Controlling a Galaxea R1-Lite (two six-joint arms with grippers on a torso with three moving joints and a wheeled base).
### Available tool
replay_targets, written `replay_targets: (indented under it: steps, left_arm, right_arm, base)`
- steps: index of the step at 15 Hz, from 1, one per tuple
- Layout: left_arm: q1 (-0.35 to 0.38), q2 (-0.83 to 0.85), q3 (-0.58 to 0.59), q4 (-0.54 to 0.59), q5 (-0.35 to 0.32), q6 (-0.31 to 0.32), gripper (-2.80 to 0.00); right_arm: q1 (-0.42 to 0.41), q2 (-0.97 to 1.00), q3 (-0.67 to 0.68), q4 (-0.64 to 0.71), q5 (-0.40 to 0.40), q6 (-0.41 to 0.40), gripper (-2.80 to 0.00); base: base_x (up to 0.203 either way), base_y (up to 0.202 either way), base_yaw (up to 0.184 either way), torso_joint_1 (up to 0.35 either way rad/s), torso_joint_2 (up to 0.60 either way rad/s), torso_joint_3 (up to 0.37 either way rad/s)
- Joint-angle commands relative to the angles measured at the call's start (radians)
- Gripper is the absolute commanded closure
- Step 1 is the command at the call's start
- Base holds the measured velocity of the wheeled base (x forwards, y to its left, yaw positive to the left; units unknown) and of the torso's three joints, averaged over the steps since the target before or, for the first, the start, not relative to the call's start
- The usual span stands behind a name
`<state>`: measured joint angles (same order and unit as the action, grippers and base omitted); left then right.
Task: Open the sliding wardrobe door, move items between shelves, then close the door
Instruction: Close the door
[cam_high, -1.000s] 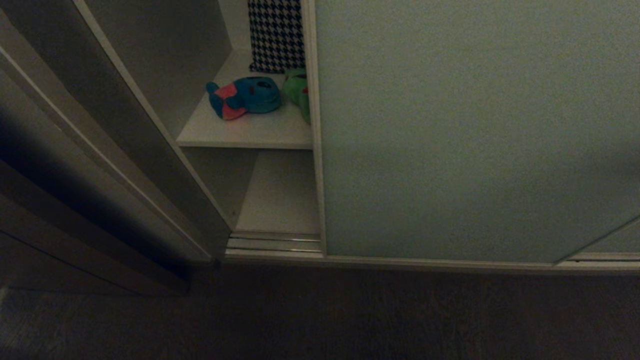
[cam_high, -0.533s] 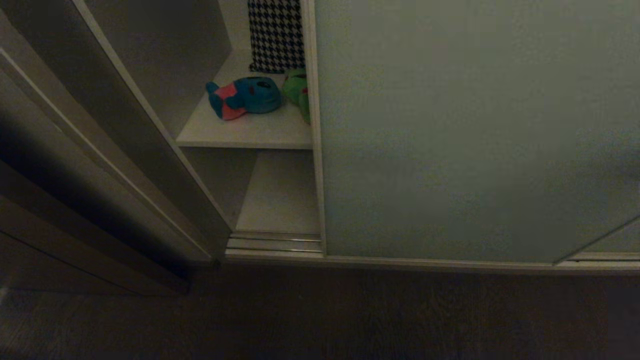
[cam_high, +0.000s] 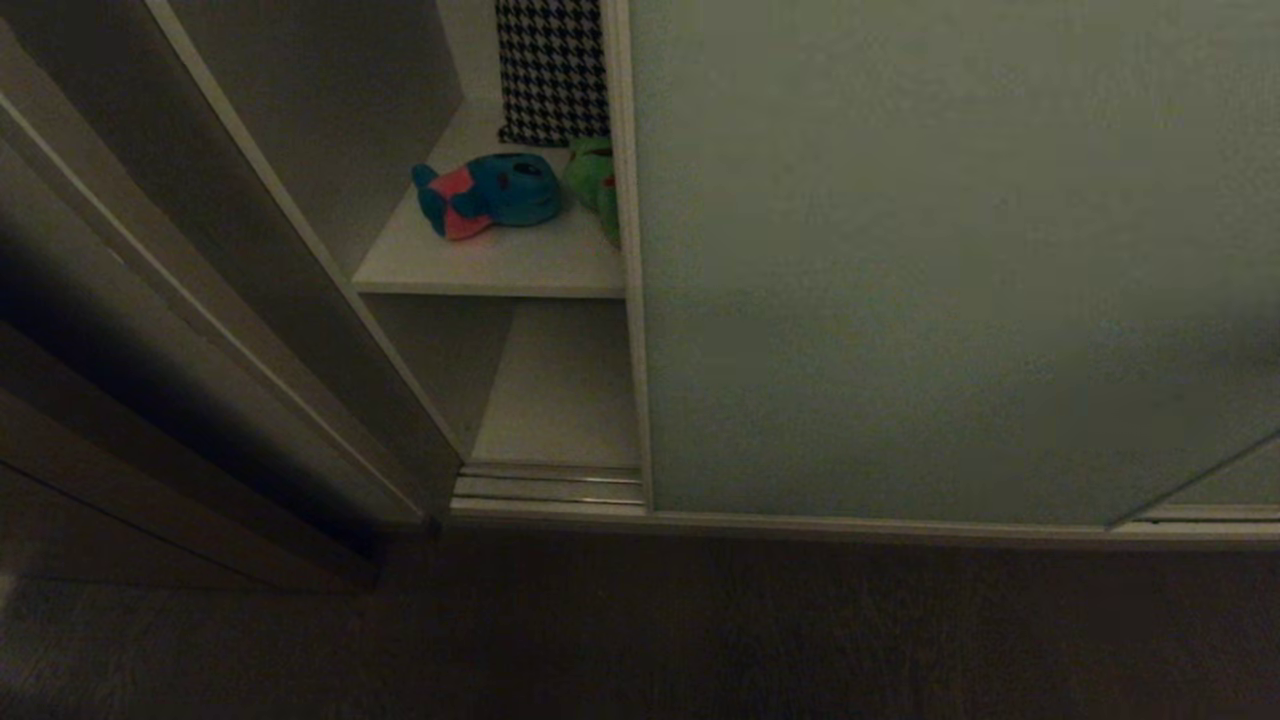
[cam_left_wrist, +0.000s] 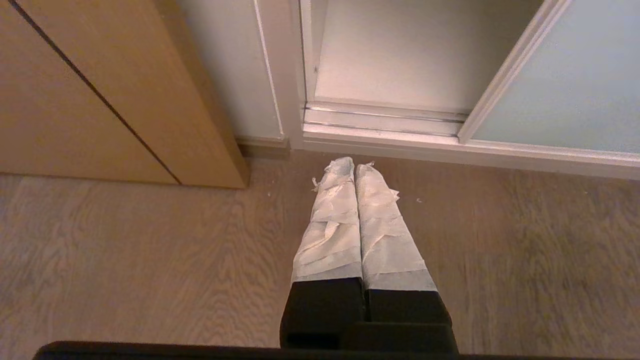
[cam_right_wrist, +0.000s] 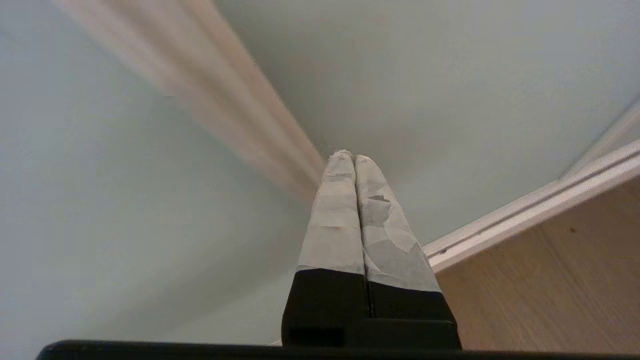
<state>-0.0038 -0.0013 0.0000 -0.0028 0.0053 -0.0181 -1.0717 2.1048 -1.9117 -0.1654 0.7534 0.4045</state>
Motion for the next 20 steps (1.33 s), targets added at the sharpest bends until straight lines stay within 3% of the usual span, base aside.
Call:
replay_targets:
  steps: [1, 8, 20]
  left_arm:
    - [0.001, 0.001, 0.0, 0.0, 0.001, 0.0, 0.0]
    - [-0.001, 0.001, 0.0, 0.0, 0.001, 0.0, 0.0]
    - [0.001, 0.001, 0.0, 0.0, 0.001, 0.0, 0.0]
  right_arm:
    - [0.006, 0.036, 0.001, -0.03, 0.004, 0.002, 0.0]
    - [0.064, 0.02, 0.047, -0.046, 0.004, 0.005, 0.0]
    - [0.123, -0.182, 0.298, -0.117, 0.009, 0.005, 0.0]
  base:
    - [0.0, 0.0, 0.0, 0.0, 0.0, 0.0]
    - [0.0, 0.0, 0.0, 0.0, 0.0, 0.0]
    - [0.0, 0.0, 0.0, 0.0, 0.0, 0.0]
